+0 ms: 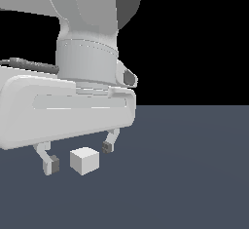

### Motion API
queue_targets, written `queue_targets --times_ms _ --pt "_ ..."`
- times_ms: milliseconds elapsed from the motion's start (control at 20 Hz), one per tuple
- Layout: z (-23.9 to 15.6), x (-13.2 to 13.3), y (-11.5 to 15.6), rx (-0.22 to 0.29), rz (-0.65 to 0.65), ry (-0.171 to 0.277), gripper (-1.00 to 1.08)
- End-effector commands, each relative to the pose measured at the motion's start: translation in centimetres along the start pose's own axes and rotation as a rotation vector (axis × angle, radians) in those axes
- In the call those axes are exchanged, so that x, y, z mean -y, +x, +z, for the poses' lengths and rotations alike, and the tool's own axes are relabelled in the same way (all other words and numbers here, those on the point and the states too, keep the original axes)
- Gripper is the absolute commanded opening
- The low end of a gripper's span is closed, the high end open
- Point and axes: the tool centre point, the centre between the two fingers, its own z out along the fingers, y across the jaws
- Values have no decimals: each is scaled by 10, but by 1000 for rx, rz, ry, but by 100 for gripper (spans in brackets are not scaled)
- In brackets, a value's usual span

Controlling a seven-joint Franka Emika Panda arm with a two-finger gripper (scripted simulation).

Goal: Plug the charger into the wall socket.

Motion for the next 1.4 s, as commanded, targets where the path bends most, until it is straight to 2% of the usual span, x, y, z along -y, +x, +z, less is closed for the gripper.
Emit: queue_targets --times_ms 0,150,200,900,1350 --pt "6 0 0 -1 -1 -1 100" --pt "8 0 0 -1 -1 -1 100" --pt "8 0 0 -1 -1 -1 -100" --pt "7 -1 0 -1 12 -2 -100" --pt "-3 -4 9 -2 129 -13 -100"
